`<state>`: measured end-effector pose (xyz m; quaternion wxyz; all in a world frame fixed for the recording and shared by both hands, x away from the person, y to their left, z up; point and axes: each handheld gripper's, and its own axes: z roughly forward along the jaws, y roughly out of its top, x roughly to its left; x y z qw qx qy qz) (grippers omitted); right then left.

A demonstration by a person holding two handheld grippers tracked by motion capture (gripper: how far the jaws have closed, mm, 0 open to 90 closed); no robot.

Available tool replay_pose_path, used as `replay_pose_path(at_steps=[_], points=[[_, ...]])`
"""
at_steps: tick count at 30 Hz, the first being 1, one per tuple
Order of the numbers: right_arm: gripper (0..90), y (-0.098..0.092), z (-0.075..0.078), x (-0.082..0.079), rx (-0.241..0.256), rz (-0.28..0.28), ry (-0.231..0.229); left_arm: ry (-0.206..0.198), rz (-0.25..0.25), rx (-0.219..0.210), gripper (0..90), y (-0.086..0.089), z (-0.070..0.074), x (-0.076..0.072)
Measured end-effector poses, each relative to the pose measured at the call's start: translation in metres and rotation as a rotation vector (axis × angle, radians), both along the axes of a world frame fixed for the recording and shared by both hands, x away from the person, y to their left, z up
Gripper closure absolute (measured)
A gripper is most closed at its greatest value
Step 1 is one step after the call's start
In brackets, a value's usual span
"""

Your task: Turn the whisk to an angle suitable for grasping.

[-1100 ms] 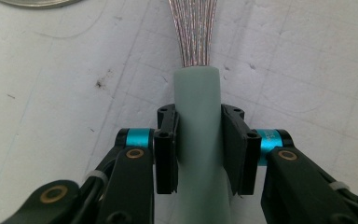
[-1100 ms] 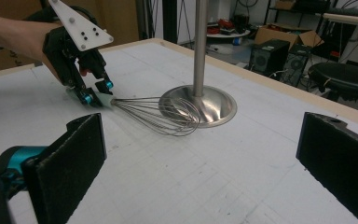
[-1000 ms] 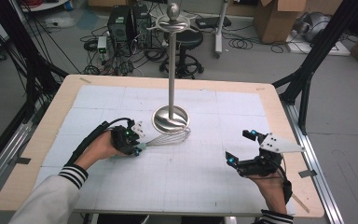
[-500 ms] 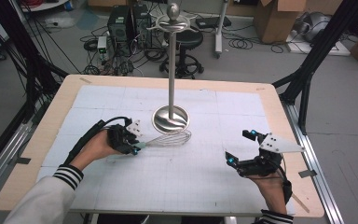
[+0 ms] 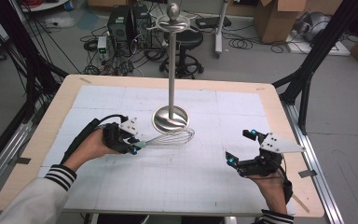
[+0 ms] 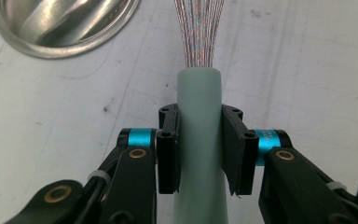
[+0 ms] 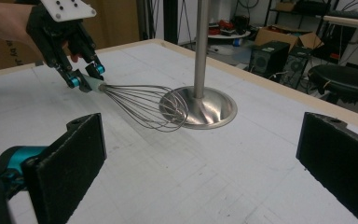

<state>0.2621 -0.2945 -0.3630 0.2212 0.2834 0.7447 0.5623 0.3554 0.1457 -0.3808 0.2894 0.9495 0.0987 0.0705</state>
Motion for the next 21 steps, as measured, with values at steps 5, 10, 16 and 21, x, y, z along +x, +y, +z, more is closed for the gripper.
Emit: replay_pose_path(at_steps=[5, 10, 16, 21], points=[[0.1, 0.0, 0.004, -0.002, -0.001, 0.006, -0.014, -0.007, -0.027, -0.026, 69.3, -0.008, 0.009, -0.005], [0.1, 0.0, 0.007, -0.004, -0.002, 0.01, -0.02, -0.015, -0.071, -0.035, 69.2, -0.021, 0.014, -0.011], [0.1, -0.001, 0.011, -0.006, -0.001, 0.016, -0.028, 0.003, -0.11, -0.059, 69.2, -0.038, 0.014, -0.014], [0.1, -0.002, 0.012, -0.006, -0.001, 0.019, -0.032, 0.019, -0.144, -0.065, 69.2, -0.05, 0.01, -0.017]])
